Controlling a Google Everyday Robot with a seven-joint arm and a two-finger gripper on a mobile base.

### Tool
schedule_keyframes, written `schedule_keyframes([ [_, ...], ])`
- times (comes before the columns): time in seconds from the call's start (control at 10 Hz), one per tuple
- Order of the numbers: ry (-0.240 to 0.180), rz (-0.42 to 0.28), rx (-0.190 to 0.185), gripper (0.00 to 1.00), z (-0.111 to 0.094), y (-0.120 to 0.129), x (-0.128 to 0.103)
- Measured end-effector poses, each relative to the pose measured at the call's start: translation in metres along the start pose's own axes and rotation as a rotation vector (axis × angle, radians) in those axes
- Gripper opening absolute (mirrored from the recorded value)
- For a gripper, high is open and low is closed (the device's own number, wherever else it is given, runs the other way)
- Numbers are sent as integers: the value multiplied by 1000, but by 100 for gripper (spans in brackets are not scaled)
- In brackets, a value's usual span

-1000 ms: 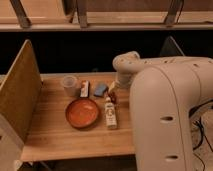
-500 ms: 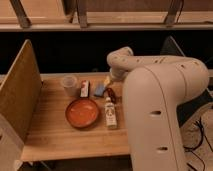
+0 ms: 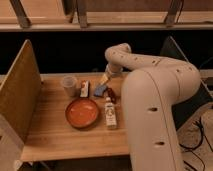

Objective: Place the white sponge in the ceramic bowl

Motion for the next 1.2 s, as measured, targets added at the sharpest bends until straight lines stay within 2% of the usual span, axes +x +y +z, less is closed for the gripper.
schedule_keyframes([
  [0.1, -3, 1, 1, 80, 2, 0, -1],
  [0.3, -22, 12, 5, 80, 22, -1, 1],
  [0.7, -42, 3, 28, 80, 61, -14, 23],
  [0.9, -51, 12, 61, 80, 80, -22, 30],
  [1.2, -65, 62, 149, 80, 103, -38, 27],
])
